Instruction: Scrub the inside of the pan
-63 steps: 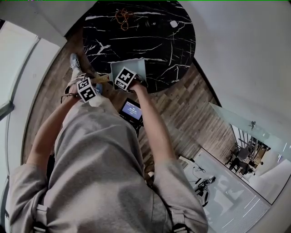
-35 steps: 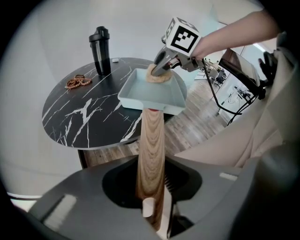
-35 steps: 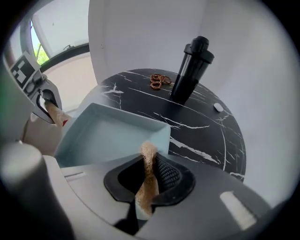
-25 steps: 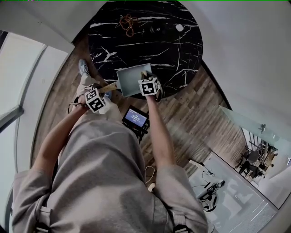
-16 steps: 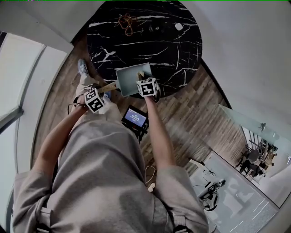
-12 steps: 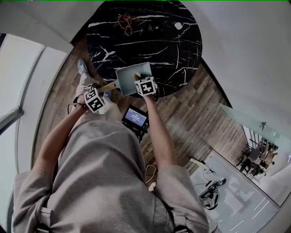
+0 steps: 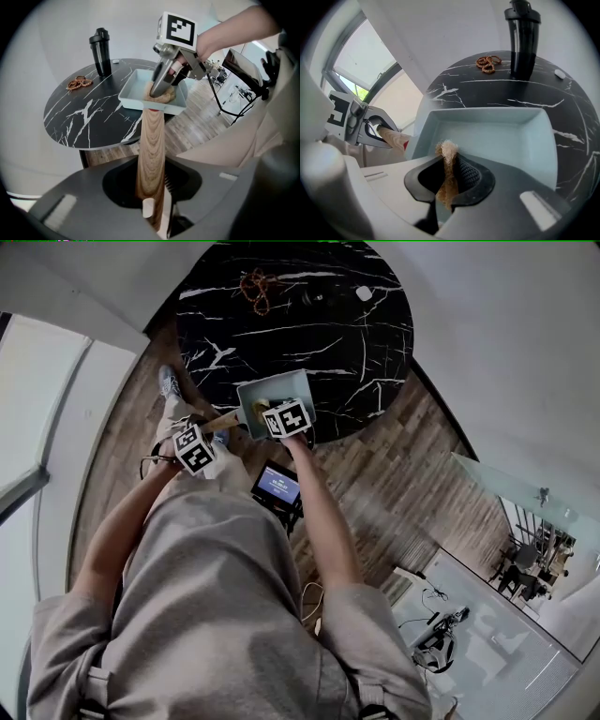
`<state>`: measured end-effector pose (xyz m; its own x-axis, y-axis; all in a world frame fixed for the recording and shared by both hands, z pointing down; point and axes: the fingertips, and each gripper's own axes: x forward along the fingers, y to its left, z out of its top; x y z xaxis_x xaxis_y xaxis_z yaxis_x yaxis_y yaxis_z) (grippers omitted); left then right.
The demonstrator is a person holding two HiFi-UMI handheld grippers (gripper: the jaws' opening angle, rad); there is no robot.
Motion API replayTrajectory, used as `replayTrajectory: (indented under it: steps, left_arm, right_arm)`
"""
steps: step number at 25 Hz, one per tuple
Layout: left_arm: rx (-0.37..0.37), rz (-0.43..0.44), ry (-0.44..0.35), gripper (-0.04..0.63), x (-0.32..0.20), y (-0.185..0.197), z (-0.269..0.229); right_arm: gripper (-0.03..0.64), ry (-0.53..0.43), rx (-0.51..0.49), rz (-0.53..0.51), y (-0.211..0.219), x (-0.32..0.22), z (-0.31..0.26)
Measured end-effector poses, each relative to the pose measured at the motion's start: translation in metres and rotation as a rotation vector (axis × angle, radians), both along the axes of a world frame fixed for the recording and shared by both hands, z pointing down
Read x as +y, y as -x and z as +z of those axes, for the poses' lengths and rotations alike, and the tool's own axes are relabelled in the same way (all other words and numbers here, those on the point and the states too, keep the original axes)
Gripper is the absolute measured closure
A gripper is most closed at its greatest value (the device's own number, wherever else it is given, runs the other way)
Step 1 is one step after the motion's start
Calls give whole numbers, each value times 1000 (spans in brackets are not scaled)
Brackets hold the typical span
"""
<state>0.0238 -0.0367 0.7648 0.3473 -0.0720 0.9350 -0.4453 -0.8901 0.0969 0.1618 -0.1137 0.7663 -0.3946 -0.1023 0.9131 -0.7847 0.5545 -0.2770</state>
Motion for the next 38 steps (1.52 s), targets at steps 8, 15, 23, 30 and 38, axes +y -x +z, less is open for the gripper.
replayTrajectory:
  steps: [8, 15, 23, 30, 38]
  left_arm:
    - [-2, 1, -2, 497, 0, 0, 0]
    - [-5, 5, -4, 499, -1, -1, -2]
    - [-9, 9, -10, 499, -2, 0, 0]
    - [-13, 12, -11, 500, -2, 1, 0]
    - [-7, 11, -11, 500, -2, 0, 0]
  right_arm:
    - [572, 108, -60, 35, 25, 10, 5]
    - [575, 130, -48, 83, 26, 13, -1]
    - [575, 92, -37, 44, 31, 13, -19]
    - [574, 72, -59, -22, 45, 18, -37]
    - [574, 113, -278, -32, 51, 18, -66]
